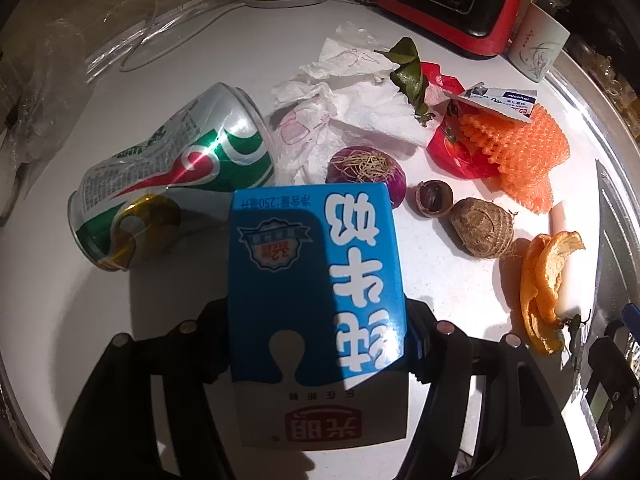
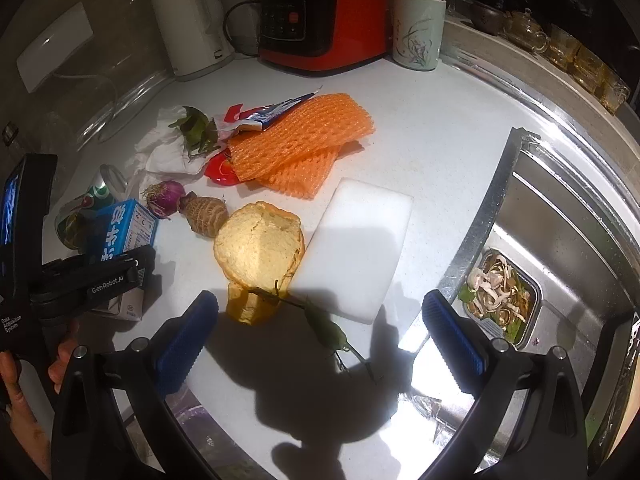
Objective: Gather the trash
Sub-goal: 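Grasp the blue milk carton with the left gripper, then grasp the bread crust with the right gripper while the left gripper carries the milk carton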
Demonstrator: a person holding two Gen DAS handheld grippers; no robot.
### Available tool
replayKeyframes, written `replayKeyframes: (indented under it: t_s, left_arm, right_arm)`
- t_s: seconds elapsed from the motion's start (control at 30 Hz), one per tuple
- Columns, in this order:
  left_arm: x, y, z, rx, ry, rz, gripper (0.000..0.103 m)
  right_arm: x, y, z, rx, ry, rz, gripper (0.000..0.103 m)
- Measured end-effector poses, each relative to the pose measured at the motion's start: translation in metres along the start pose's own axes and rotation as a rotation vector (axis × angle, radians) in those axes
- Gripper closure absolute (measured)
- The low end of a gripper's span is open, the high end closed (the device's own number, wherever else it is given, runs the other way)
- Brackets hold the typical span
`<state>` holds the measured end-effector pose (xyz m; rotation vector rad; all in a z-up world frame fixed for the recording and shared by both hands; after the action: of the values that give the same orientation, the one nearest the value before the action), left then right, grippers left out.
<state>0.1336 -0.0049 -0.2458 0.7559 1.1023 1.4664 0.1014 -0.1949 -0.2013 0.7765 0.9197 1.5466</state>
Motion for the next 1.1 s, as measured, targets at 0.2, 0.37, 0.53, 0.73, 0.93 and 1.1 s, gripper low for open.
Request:
replayKeyframes:
  t_s: [0.2,0.37,0.53,0.73,0.93,1.1]
  left_arm:
    - [0.009,0.010,0.000,-0.017,0.001,0.010,0.040]
    - [0.016,0.032,-0.006,-0.043,-0.008,-0.011,0.040]
    - [0.025,0.050,-0.012,-0.063,-0.008,-0.028,0.040]
    - [0.036,0.057,-0.017,-0.066,0.010,-0.024,0.040]
    - [0.053,0.066,-0.022,-0.082,0.042,-0.007,0.040]
    - [0.057,0.081,-0.026,-0.106,0.036,-0.011,0.040]
  right_arm:
    - [0.009,-0.008,0.006,-0.021,0.045,0.017,0.002]
    - [0.023,-0.017,0.026,-0.050,0.172,0.029,0.006]
    - [0.023,-0.036,0.039,-0.008,0.237,0.088,0.028]
    - [0.016,-0.054,0.042,0.049,0.241,0.213,0.073]
    - [0.015,-0.037,0.046,-0.006,0.248,0.250,0.095]
    - [0.018,-0.012,0.048,-0.065,0.235,0.248,0.098]
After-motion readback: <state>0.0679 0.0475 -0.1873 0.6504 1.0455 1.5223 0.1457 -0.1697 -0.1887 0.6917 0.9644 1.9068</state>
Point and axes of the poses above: each gripper's, at about its wrist camera, not at the fingertips, and y roughly against the way its jaws point, x to its left, z to its top, the point moved 6 cm from there along -y, roughly the way its jaws point, and after that the axes turned 11 degrees about y, right-handed, at the moved point
